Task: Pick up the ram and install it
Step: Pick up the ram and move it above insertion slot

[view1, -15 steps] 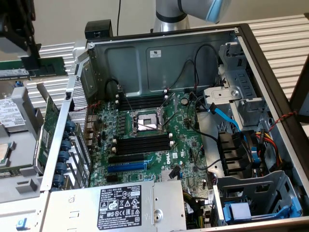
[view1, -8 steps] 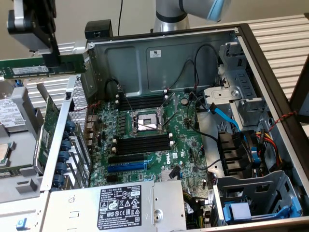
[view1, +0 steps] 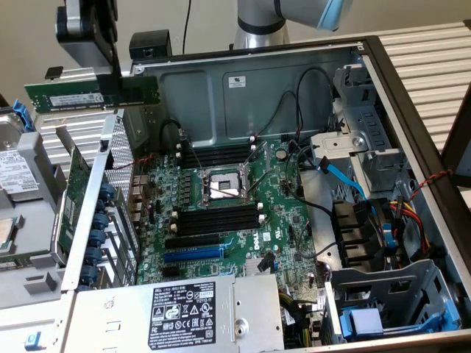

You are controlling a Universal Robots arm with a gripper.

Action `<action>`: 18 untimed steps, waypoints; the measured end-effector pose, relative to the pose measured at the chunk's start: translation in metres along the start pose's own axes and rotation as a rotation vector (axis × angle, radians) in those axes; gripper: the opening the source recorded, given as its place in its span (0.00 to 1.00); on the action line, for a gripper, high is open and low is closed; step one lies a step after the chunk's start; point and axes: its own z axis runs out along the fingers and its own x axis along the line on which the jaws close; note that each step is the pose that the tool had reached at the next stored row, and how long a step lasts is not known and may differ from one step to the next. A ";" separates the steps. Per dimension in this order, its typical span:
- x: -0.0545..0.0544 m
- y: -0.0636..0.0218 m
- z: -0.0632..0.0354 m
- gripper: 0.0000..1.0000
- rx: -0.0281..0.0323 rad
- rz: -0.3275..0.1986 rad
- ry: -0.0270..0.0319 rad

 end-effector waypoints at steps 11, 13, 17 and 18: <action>-0.013 -0.0183 -0.0001 0.13 0.0410 -0.003 0.0011; -0.015 -0.0226 -0.0002 0.13 0.0478 -0.004 0.0013; -0.018 -0.0324 -0.0004 0.13 0.0542 -0.005 0.0017; -0.019 -0.0353 -0.0001 0.13 0.0547 -0.005 0.0015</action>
